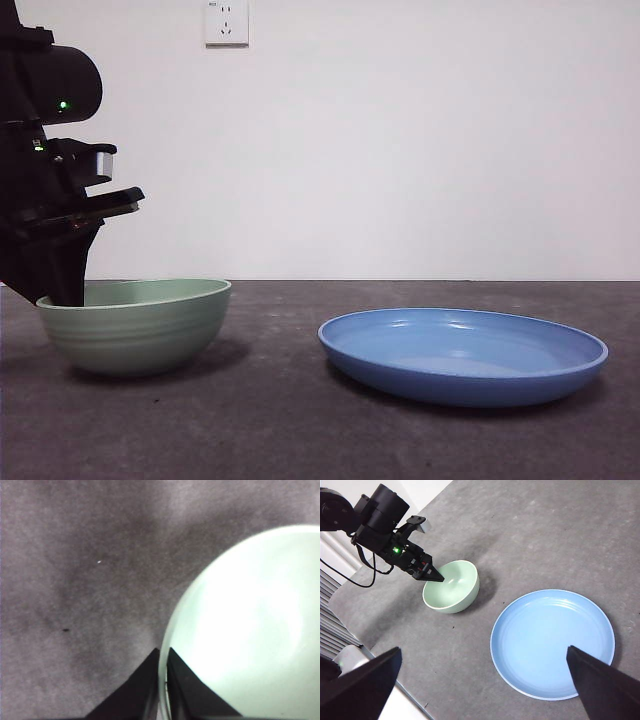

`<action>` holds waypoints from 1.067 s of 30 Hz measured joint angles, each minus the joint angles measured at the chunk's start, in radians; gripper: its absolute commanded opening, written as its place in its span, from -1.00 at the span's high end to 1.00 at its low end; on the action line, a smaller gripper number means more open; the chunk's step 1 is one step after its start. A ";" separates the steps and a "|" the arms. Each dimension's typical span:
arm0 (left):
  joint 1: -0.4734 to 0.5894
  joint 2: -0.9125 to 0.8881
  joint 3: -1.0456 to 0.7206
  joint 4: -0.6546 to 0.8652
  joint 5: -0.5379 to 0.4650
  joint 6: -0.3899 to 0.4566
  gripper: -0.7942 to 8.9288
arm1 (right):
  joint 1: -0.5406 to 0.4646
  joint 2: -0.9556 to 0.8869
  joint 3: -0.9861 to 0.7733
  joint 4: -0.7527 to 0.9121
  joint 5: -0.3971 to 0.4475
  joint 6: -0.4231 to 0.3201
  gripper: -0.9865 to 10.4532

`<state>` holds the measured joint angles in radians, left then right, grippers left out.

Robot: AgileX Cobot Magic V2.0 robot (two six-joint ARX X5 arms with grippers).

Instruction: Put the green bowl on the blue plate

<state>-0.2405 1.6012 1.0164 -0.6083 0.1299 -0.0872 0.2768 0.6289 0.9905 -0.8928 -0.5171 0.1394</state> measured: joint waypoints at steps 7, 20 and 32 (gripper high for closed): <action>-0.029 0.000 0.055 -0.084 -0.002 -0.018 0.81 | 0.000 0.000 0.000 0.000 0.000 0.000 -0.22; -0.216 0.109 0.478 -0.336 -0.002 -0.055 0.81 | 0.000 0.000 0.000 0.000 0.000 0.000 -0.22; -0.414 0.356 0.720 -0.339 -0.002 -0.084 0.81 | 0.000 0.000 0.000 0.000 0.000 0.000 -0.22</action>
<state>-0.6544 1.9575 1.7367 -0.9474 0.1284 -0.1711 0.2768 0.6289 0.9905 -0.8925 -0.5171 0.1394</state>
